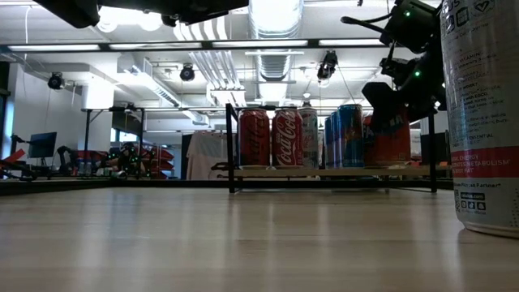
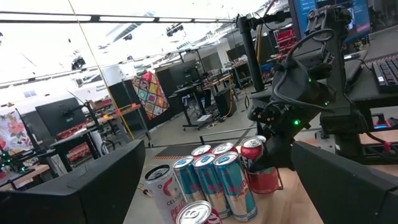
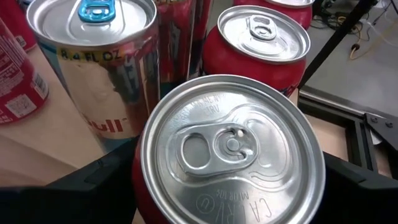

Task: Place canned beverage on shelf
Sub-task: Put the red soda can on the shelf

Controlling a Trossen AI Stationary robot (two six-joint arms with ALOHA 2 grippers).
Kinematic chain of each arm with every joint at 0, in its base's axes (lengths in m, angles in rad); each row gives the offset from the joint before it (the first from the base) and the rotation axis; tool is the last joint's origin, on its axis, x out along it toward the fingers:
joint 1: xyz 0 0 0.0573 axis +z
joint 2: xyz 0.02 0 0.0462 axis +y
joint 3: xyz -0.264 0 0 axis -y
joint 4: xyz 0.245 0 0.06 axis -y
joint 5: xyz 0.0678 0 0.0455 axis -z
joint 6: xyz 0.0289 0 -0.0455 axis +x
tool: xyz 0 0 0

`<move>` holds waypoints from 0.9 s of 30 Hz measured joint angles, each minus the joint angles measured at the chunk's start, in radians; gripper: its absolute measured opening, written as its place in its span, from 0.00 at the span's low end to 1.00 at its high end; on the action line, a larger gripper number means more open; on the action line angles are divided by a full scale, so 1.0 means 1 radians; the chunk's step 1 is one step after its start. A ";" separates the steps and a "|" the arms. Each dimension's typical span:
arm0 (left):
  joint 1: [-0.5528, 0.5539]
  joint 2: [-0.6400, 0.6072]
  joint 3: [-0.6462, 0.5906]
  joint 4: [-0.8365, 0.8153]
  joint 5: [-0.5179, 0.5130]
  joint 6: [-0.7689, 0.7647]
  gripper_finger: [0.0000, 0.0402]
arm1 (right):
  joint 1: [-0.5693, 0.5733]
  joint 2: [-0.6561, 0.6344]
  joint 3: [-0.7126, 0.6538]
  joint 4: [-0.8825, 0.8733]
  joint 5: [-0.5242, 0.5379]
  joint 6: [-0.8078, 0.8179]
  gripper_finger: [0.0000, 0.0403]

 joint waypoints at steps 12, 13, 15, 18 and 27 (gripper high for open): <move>0.000 0.000 0.000 0.000 -0.002 -0.004 0.97 | 0.000 0.000 -0.007 0.012 0.003 0.003 0.82; 0.000 0.000 0.000 0.000 -0.002 -0.005 0.97 | 0.000 0.000 -0.011 0.020 0.005 0.003 0.83; 0.000 0.000 0.000 0.000 -0.002 -0.005 0.97 | 0.000 0.000 -0.018 0.029 0.005 0.003 0.83; 0.000 0.000 0.000 0.000 -0.003 -0.005 0.97 | 0.000 0.000 -0.019 0.029 0.005 0.003 0.84; 0.000 0.000 0.000 0.000 -0.003 -0.005 0.97 | 0.000 -0.007 0.036 0.013 0.032 -0.056 0.82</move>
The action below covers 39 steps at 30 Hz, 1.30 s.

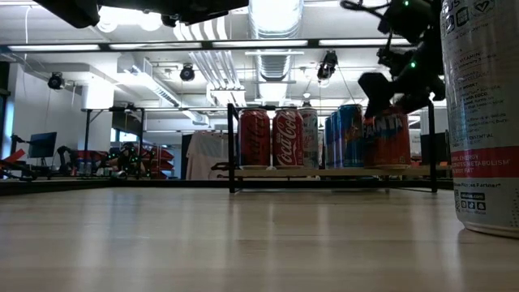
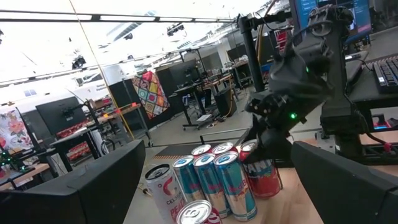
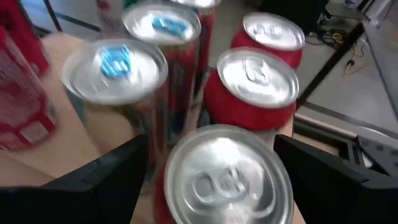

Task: Place canned beverage on shelf
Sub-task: Put the red soda can on the shelf

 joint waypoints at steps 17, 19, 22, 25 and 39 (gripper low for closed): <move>-0.005 0.000 0.000 -0.039 0.002 -0.053 0.97 | 0.051 -0.005 0.329 -0.312 -0.373 0.010 0.70; -0.005 0.000 0.000 -0.042 0.002 -0.054 0.97 | 0.051 -0.005 0.340 -0.347 -0.459 0.056 0.60; -0.005 0.000 0.000 -0.042 0.002 -0.054 0.97 | 0.055 0.001 0.341 -0.417 -0.498 0.136 0.41; -0.005 0.000 0.000 -0.044 0.003 -0.054 0.97 | 0.055 0.005 0.337 -0.516 -0.504 0.198 0.21; -0.005 0.001 0.000 -0.048 0.003 -0.053 0.97 | 0.040 0.009 0.337 -0.625 -0.372 0.236 0.02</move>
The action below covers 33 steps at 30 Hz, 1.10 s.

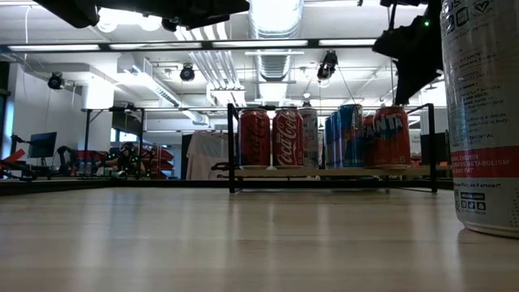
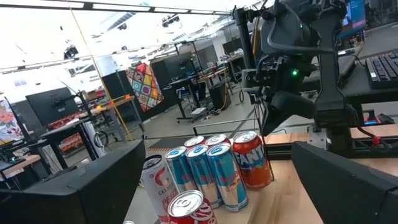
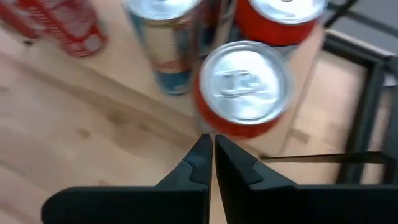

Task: Place canned beverage on shelf
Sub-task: Put the red soda can on the shelf

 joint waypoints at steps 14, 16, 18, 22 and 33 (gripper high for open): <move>0.000 0.000 0.000 0.000 0.000 0.000 0.97 | 0.000 0.001 -0.016 -0.025 0.078 0.005 0.02; 0.000 0.000 0.000 0.000 0.000 -0.001 0.97 | 0.000 0.000 -0.016 -0.023 0.081 0.004 0.02; 0.000 0.000 0.000 0.000 0.000 -0.001 0.97 | 0.000 0.001 -0.016 -0.022 0.099 0.003 0.02; 0.000 0.000 0.000 0.000 0.000 -0.002 0.97 | 0.000 0.001 -0.017 -0.024 0.136 0.003 0.02; 0.000 0.000 0.000 -0.001 0.000 -0.008 0.97 | 0.000 0.032 -0.018 -0.025 0.070 0.004 0.02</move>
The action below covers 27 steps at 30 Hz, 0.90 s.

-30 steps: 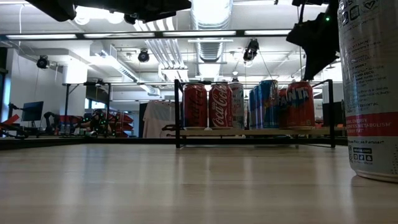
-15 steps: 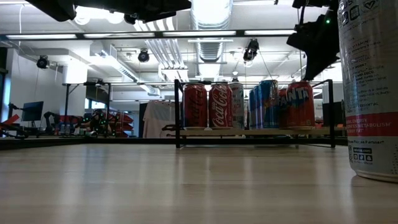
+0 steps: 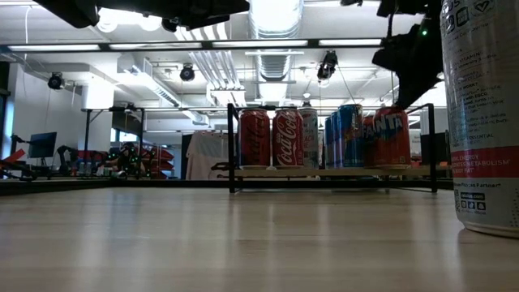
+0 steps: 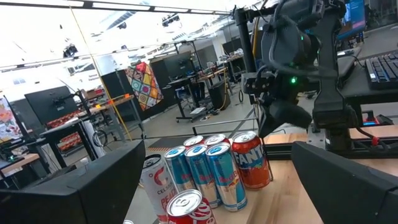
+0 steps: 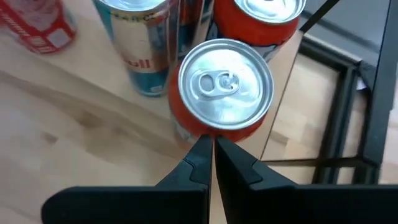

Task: Place canned beverage on shelf
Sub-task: Put the red soda can on the shelf

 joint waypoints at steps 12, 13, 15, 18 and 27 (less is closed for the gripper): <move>0.000 0.000 0.000 -0.005 0.000 -0.003 0.97 | 0.000 0.051 0.000 -0.001 0.036 -0.006 0.02; 0.000 0.000 0.000 -0.005 0.000 -0.005 0.97 | 0.000 0.051 0.000 -0.002 0.036 -0.006 0.02; 0.000 0.000 0.000 -0.006 0.000 -0.010 0.97 | 0.000 0.047 0.000 -0.009 0.036 -0.005 0.02; 0.000 0.000 0.000 -0.006 0.000 -0.010 0.97 | 0.000 0.039 0.000 -0.025 0.055 -0.005 0.02; 0.000 0.000 0.000 -0.005 0.000 -0.014 0.97 | -0.004 -0.003 0.050 -0.097 0.060 0.003 0.02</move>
